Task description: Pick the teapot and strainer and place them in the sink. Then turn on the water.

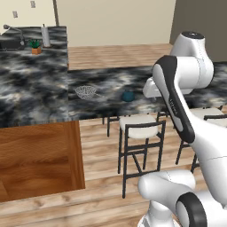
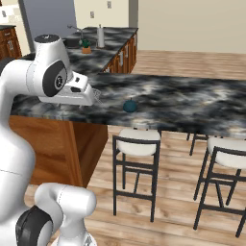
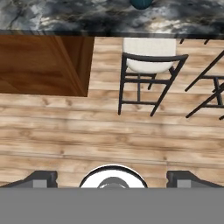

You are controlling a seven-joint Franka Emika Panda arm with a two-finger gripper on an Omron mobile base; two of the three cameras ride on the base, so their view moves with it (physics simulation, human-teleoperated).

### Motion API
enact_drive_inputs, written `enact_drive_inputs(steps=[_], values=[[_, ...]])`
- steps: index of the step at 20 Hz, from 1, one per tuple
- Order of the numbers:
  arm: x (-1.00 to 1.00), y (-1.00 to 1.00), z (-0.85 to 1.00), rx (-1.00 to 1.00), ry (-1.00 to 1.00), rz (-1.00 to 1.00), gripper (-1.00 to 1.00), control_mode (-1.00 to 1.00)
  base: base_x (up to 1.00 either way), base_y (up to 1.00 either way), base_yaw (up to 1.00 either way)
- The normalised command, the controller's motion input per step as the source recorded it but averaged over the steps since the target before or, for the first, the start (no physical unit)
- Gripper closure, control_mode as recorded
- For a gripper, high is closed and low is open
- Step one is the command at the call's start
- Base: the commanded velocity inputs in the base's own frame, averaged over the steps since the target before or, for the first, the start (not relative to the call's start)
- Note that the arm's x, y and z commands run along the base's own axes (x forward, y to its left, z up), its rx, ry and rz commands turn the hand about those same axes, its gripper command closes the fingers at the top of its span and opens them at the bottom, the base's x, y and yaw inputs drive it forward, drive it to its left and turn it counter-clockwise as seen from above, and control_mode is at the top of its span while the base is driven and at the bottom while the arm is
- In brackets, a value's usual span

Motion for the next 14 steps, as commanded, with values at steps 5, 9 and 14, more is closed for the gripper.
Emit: enact_drive_inputs(steps=[5, 9, 14], values=[[-0.09, 0.0, 0.0, 0.0, 0.01, 0.0, -1.0, -1.0, 0.0, 0.0, 0.0], [-0.04, 0.0, 0.0, 0.0, 0.0, 0.0, -1.0, -1.0, 0.0, 0.0, 0.0], [0.0, 0.0, 0.0, 0.0, 0.0, 0.0, -1.0, -1.0, 0.0, 0.0, 0.0]])
